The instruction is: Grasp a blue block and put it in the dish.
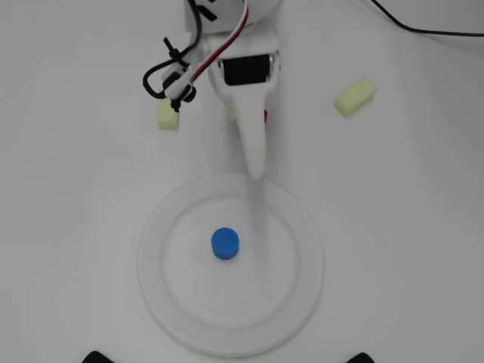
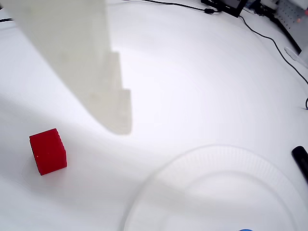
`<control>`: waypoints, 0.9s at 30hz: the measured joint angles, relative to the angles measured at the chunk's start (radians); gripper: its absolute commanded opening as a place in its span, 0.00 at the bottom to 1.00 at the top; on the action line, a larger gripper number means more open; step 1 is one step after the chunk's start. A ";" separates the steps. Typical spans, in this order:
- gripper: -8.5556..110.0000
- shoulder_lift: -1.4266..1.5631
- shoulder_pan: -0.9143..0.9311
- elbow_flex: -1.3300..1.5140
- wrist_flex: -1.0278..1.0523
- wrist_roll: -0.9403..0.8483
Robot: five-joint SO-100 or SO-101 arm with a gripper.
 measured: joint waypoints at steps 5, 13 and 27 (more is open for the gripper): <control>0.52 0.176 -0.002 0.066 0.060 -0.005; 0.52 0.460 0.012 0.339 0.066 0.006; 0.49 1.003 -0.034 0.966 -0.066 0.037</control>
